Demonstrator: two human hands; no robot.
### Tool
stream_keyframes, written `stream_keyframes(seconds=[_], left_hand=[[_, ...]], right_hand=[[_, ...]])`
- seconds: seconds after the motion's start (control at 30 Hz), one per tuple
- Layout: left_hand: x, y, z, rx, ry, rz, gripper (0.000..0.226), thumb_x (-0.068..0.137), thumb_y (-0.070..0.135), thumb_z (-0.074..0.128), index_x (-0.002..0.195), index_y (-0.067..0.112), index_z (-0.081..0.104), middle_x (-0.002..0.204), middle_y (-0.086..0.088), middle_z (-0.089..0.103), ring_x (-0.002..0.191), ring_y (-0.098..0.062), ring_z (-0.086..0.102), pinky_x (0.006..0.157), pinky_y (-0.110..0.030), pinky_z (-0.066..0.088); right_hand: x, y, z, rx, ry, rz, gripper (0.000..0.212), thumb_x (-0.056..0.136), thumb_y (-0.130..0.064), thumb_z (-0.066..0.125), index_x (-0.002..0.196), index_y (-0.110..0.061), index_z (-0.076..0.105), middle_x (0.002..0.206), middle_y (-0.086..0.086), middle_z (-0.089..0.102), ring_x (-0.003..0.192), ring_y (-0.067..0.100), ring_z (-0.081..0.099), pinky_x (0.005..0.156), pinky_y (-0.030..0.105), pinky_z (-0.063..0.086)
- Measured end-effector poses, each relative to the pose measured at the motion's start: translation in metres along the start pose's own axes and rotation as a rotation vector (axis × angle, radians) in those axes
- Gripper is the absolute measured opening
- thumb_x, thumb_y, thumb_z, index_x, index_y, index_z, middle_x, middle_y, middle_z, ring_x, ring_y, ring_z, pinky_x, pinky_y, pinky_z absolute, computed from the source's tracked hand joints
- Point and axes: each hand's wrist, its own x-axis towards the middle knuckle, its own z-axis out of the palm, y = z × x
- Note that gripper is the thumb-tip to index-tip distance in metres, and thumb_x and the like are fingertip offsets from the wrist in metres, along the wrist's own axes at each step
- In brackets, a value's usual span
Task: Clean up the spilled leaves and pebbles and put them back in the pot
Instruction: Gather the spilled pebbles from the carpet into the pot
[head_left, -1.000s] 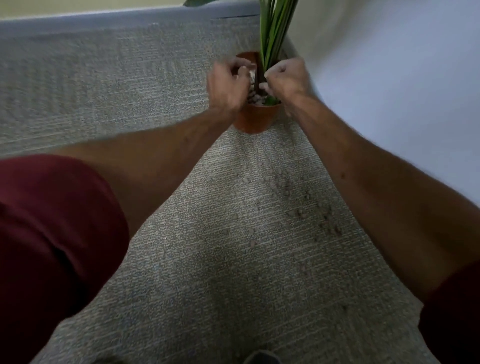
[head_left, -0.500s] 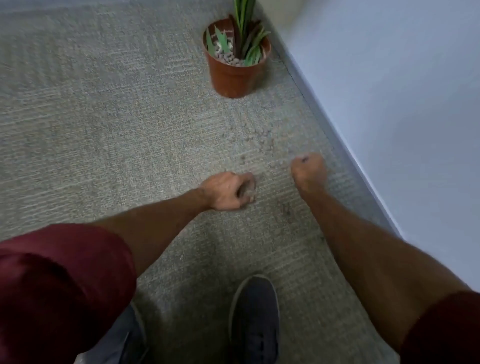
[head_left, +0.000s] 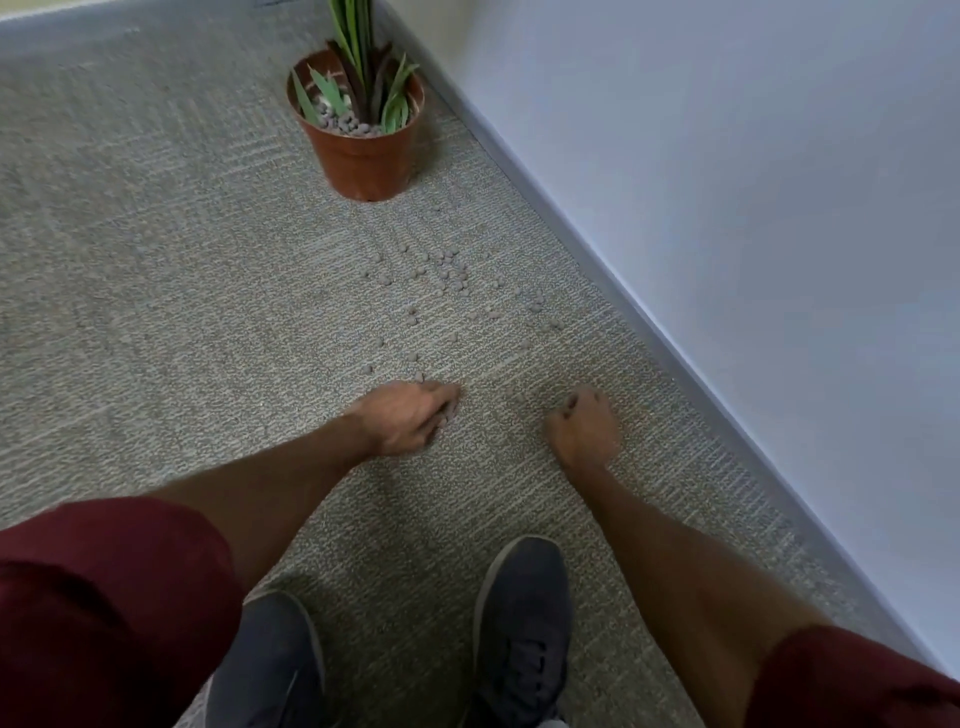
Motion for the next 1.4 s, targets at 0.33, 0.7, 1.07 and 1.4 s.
stream_keyframes(seconds=[0.33, 0.7, 1.07, 1.4], left_hand=[[-0.001, -0.027, -0.009, 0.043, 0.220, -0.252, 0.019, 0.110, 0.034, 0.044, 0.123, 0.020, 0.045, 0.122, -0.005, 0.061, 0.111, -0.026, 0.058, 0.079, -0.044, 0.059], [0.017, -0.052, -0.019, 0.042, 0.597, -0.481, 0.027, 0.110, 0.034, 0.038, 0.121, 0.015, 0.054, 0.110, -0.006, 0.059, 0.092, -0.018, 0.044, 0.086, -0.036, 0.046], [0.007, -0.042, 0.000, -0.069, 0.373, -0.517, 0.026, 0.111, 0.030, 0.037, 0.133, 0.016, 0.036, 0.089, -0.004, 0.058, 0.052, -0.014, 0.053, 0.040, -0.028, 0.042], [0.048, -0.050, -0.018, -0.276, 0.471, -0.628, 0.033, 0.107, 0.016, 0.051, 0.137, 0.008, 0.041, 0.113, -0.012, 0.056, 0.073, -0.024, 0.062, 0.052, -0.033, 0.054]], right_hand=[[0.011, -0.094, 0.055, 0.090, -0.151, -0.165, 0.013, 0.095, -0.014, 0.069, 0.099, -0.005, 0.061, 0.109, 0.013, 0.062, 0.093, 0.020, 0.052, 0.073, 0.030, 0.038], [0.057, -0.149, 0.053, 0.137, -0.072, -0.241, 0.009, 0.101, -0.014, 0.060, 0.109, -0.014, 0.063, 0.116, 0.007, 0.068, 0.097, 0.023, 0.068, 0.082, 0.043, 0.062], [0.122, -0.073, -0.003, -0.051, -0.036, 0.113, 0.075, 0.113, -0.043, 0.040, 0.167, 0.001, 0.012, 0.168, 0.033, 0.022, 0.140, 0.047, 0.049, 0.109, 0.055, 0.049], [0.140, -0.104, 0.029, -0.152, -0.029, -0.302, 0.027, 0.111, -0.026, 0.045, 0.119, -0.002, 0.056, 0.121, 0.016, 0.057, 0.091, 0.018, 0.044, 0.060, 0.025, 0.027]])
